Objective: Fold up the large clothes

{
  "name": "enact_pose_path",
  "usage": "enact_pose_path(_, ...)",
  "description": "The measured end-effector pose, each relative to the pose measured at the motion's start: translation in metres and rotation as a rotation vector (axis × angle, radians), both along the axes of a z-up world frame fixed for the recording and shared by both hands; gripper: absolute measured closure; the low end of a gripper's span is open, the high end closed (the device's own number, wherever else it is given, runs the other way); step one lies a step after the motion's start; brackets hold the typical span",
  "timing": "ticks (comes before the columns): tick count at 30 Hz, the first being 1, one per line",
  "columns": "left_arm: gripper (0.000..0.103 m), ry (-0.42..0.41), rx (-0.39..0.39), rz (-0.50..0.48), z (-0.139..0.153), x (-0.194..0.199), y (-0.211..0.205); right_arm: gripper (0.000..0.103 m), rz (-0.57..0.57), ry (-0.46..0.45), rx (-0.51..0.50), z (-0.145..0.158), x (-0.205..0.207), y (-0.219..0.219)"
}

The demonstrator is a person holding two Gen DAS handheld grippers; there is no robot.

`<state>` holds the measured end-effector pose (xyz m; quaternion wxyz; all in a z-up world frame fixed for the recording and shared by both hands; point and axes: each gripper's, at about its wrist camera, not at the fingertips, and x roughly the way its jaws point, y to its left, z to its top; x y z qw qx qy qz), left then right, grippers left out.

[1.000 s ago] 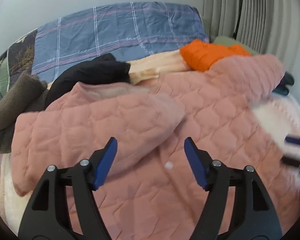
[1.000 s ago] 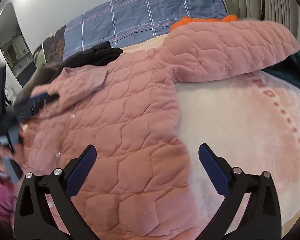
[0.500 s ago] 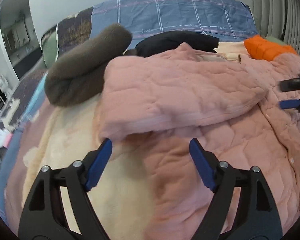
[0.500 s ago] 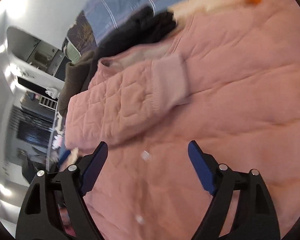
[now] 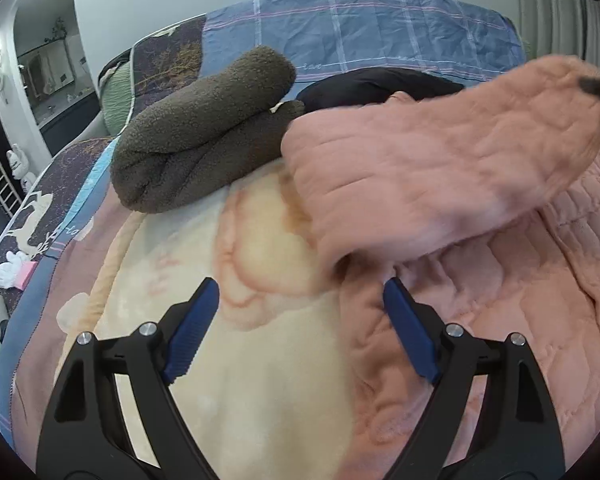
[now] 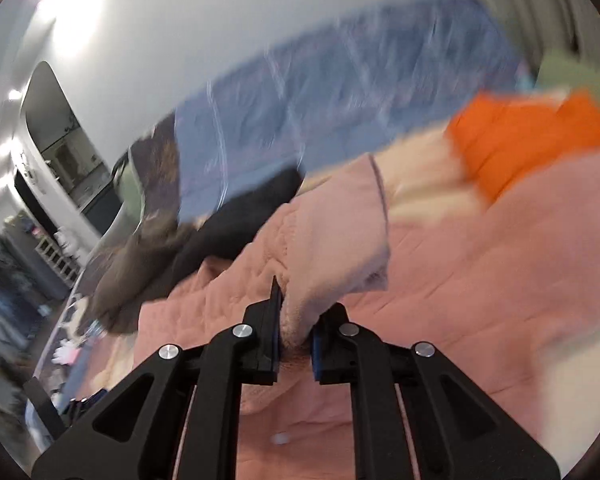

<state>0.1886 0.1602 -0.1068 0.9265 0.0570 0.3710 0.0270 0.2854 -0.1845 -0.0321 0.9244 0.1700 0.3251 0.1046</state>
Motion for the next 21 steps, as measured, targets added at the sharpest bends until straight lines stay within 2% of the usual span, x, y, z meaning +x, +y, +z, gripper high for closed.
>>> enact_pose_path(2,0.017,-0.004,0.011,-0.013,0.001,-0.002,-0.004,0.091,-0.036,0.071,0.003,-0.013,0.0,-0.016)
enact_pose_path(4,0.017,-0.004,0.013,-0.01,0.004,-0.002,-0.006,0.088,-0.061,0.209,0.002,-0.045,0.008,-0.027)
enact_pose_path(6,0.019,-0.002,-0.016,-0.005,0.008,-0.001,-0.006,0.076,-0.054,0.323,-0.007,-0.075,0.01,-0.032)
enact_pose_path(7,0.025,-0.005,-0.036,-0.008,0.011,-0.001,-0.007,0.07,-0.057,0.376,-0.011,-0.093,0.011,-0.034)
enact_pose_path(8,0.035,-0.009,-0.05,-0.014,0.015,-0.002,-0.009,0.064,-0.065,0.383,0.007,-0.099,0.008,-0.038)
enact_pose_path(9,0.04,-0.015,-0.056,-0.026,0.021,-0.001,-0.013,0.063,-0.068,0.36,0.039,-0.1,0.003,-0.042)
enact_pose_path(11,0.055,-0.031,-0.055,-0.052,0.031,0.0,-0.022,0.063,-0.086,0.298,0.041,-0.087,-0.009,-0.047)
enact_pose_path(13,0.062,-0.049,-0.058,-0.091,0.042,0.004,-0.036,0.063,-0.132,0.177,-0.005,-0.063,-0.024,-0.046)
enact_pose_path(15,0.064,-0.057,-0.068,-0.132,0.049,0.013,-0.053,0.063,-0.146,0.087,-0.06,-0.046,-0.035,-0.041)
enact_pose_path(17,0.064,-0.049,-0.087,-0.163,0.05,0.026,-0.067,0.063,-0.073,0.032,-0.04,-0.038,-0.035,-0.033)
enact_pose_path(18,0.064,-0.031,-0.101,-0.175,0.047,0.037,-0.076,0.064,-0.014,0.039,-0.014,-0.04,-0.03,-0.028)
enact_pose_path(19,0.064,-0.012,-0.103,-0.176,0.041,0.047,-0.082,0.065,0.048,0.086,0.004,-0.05,-0.023,-0.02)
enact_pose_path(20,0.064,0.004,-0.089,-0.166,0.033,0.057,-0.087,0.065,0.072,0.143,0.002,-0.065,-0.014,-0.014)
enact_pose_path(21,0.063,0.025,-0.04,-0.133,0.017,0.069,-0.09,0.065,0.077,0.212,-0.009,-0.082,-0.004,-0.006)
